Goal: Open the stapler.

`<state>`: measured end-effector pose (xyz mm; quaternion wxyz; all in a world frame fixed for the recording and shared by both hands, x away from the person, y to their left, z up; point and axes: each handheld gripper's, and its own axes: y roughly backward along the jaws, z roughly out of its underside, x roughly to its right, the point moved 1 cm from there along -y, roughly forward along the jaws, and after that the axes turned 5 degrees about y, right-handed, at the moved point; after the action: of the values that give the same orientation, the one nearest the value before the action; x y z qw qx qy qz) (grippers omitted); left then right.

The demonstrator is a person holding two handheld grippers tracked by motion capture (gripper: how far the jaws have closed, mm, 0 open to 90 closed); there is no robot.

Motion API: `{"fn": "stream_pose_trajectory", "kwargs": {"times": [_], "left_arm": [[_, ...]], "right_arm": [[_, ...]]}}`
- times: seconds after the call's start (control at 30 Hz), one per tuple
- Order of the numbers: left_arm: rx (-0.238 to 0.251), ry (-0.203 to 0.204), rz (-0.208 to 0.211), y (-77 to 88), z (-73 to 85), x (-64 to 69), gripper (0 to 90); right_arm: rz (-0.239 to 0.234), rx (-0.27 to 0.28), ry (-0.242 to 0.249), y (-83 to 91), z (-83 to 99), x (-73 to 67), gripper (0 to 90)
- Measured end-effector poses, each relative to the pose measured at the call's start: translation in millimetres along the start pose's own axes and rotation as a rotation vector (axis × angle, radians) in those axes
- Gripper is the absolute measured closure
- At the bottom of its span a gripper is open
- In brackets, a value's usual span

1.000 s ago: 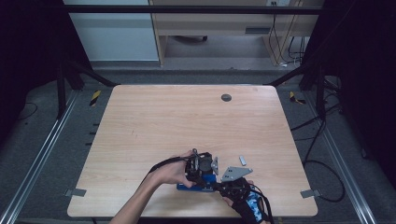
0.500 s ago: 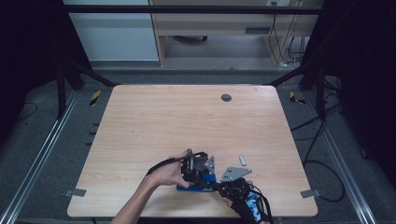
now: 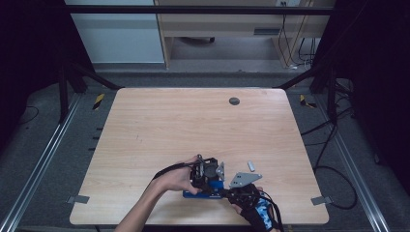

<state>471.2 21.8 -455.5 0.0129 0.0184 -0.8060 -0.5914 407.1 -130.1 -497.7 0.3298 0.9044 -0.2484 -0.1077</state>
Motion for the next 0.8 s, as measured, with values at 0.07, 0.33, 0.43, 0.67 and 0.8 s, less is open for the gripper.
{"fn": "stream_pose_trajectory", "kwargs": {"times": [0.07, 0.33, 0.43, 0.67, 0.8], "left_arm": [[-0.007, 0.003, 0.004, -0.1, -0.8, -0.5, 65.1], [-0.011, 0.018, 0.027, -3.6, -5.9, -2.3, 65.2], [0.001, 0.015, 0.010, -2.5, -4.7, -1.1, 65.7], [0.045, 0.008, 0.002, -1.3, 0.2, -0.7, 66.0], [0.057, 0.010, 0.000, -0.9, 1.7, 0.0, 66.0]], "right_arm": [[-0.003, -0.001, 0.001, -0.4, -0.4, 0.1, 90.0], [-0.006, 0.002, 0.003, -1.1, -0.7, 0.0, 90.0], [-0.009, 0.013, 0.003, -1.8, 0.0, 0.6, 90.0], [-0.006, 0.006, -0.012, -1.8, -0.4, -0.3, 90.0], [-0.007, 0.003, -0.013, -1.9, -0.7, -0.6, 90.0]]}}
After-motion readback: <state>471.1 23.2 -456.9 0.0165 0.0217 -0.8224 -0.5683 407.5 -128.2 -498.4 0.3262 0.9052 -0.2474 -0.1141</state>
